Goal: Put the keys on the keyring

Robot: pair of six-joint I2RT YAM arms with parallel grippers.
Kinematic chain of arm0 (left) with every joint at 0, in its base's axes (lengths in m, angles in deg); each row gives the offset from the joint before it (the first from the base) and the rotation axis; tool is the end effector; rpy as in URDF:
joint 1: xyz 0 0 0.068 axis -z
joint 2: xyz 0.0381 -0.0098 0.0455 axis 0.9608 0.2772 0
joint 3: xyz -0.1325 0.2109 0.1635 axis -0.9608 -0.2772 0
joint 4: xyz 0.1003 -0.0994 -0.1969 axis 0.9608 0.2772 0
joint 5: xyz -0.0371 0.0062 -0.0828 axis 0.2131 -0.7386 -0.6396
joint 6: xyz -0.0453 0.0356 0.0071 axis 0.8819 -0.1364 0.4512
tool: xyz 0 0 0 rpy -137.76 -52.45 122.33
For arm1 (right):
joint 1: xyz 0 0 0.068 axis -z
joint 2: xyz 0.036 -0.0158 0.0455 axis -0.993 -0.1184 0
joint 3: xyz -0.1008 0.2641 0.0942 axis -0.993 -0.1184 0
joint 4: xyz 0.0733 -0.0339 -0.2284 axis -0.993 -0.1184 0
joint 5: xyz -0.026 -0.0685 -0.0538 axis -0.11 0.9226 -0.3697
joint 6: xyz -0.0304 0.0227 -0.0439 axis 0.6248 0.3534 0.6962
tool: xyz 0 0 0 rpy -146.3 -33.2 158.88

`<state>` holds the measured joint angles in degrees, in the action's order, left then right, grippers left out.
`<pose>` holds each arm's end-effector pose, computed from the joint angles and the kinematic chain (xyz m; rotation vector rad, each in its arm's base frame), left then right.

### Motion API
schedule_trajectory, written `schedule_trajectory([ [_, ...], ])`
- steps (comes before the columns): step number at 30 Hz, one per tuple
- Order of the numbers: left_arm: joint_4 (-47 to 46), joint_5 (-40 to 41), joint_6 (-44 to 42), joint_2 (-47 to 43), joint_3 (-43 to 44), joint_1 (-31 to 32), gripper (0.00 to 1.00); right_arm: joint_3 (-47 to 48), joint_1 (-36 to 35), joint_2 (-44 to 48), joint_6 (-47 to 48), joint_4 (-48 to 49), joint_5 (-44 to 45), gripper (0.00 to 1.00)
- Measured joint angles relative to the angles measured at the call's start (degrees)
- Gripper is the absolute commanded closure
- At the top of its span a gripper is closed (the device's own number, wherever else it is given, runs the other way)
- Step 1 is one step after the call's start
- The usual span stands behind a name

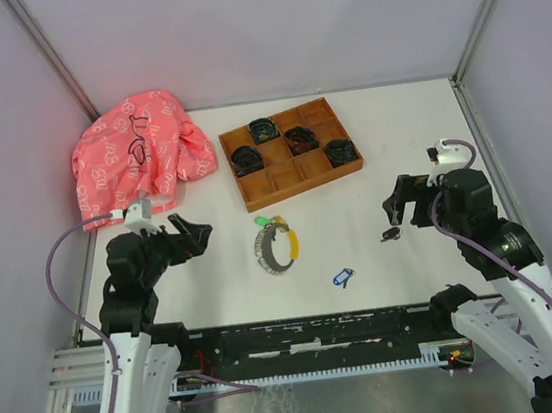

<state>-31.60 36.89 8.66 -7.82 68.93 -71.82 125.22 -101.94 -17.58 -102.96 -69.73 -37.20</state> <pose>0.0859 -0.0154 0.2763 -0.2015 1.9659 -0.6081 0.0876 0.0263 0.3372 0.1104 2.1165 0.3509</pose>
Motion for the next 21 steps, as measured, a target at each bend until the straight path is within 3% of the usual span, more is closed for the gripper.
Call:
schedule_trajectory([
  [12, -2.51, -2.78, 5.53, 3.82, -1.99, 2.47, 0.10, -2.03, 0.00, -2.58, 0.02, 1.92, -4.33, 0.00],
  [15, -3.50, -1.51, 7.63, 5.33, -3.37, 6.40, 0.11, -3.67, 0.00, -3.15, -0.02, 3.30, -6.05, 0.00],
  [21, -8.96, 6.51, 11.72, 12.26, -5.49, 21.03, 0.12, -6.27, 0.00, -5.60, -0.09, 5.11, -10.51, 0.00],
])
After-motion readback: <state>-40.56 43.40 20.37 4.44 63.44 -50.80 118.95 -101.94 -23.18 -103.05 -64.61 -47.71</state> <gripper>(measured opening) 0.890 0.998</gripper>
